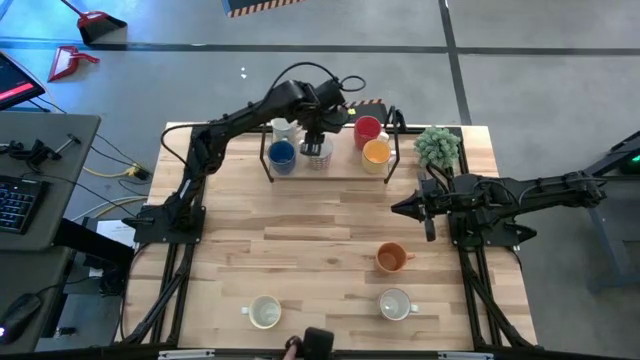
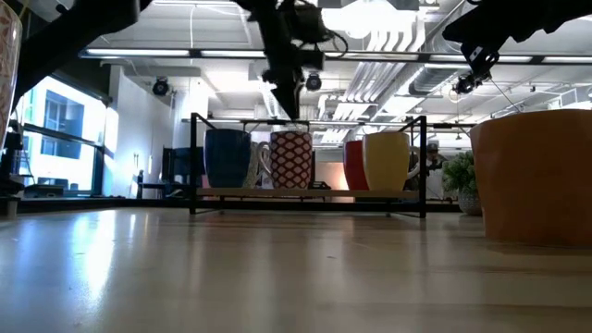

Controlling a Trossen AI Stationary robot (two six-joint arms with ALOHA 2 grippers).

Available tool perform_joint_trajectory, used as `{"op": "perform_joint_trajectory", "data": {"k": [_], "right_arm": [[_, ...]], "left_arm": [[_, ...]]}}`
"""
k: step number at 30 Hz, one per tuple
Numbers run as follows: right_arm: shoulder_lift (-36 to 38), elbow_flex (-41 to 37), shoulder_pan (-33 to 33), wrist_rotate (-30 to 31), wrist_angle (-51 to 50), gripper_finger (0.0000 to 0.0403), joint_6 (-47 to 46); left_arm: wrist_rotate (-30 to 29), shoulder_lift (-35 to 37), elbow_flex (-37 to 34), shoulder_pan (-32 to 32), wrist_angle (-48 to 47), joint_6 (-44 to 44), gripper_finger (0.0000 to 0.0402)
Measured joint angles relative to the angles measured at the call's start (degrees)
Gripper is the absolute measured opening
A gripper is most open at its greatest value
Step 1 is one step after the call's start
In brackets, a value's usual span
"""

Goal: Place coffee mugs
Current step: Put the white red mug on the shelf

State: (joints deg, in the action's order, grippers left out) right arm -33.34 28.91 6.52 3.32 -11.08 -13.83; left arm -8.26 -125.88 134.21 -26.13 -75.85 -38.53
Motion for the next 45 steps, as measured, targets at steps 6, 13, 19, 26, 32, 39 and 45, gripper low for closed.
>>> {"op": "perform_joint_trajectory", "data": {"k": [6, 13, 19, 26, 32, 39, 45], "right_arm": [[-0.02, 0.00, 0.00, 2.73, -0.37, 0.0005, 1.77], [0.51, 0.01, 0.00, 1.89, 3.57, 0.0005, 3.73], [2.57, 0.04, 0.00, 1.70, 5.26, 0.0005, 3.82], [3.42, 0.04, 0.00, 1.95, 6.04, 0.0005, 2.49], [3.29, 0.04, 0.00, 3.90, 6.04, 0.0005, -0.02], [-4.83, 3.63, -0.22, 7.47, 6.15, 0.0005, 0.00], [-21.52, 18.93, -2.42, 11.28, -0.41, 0.0005, 6.59]], "left_arm": [[4.53, 6.15, 0.49, 2.85, -5.74, 6.37, 0.0159], [19.30, 17.16, 0.55, 7.12, -6.34, 12.69, 0.0159], [20.74, 26.28, -2.38, 13.63, -7.66, 18.43, 0.0159], [17.30, 41.68, -32.43, 21.03, 10.13, 24.98, 0.0159], [12.98, 57.98, -62.60, 24.21, 31.72, 34.73, 0.0158], [-1.71, 66.70, -78.70, 29.69, 44.67, 39.37, 0.0158], [-6.49, 66.68, -83.72, 30.82, 48.49, 39.28, 0.0158]]}}
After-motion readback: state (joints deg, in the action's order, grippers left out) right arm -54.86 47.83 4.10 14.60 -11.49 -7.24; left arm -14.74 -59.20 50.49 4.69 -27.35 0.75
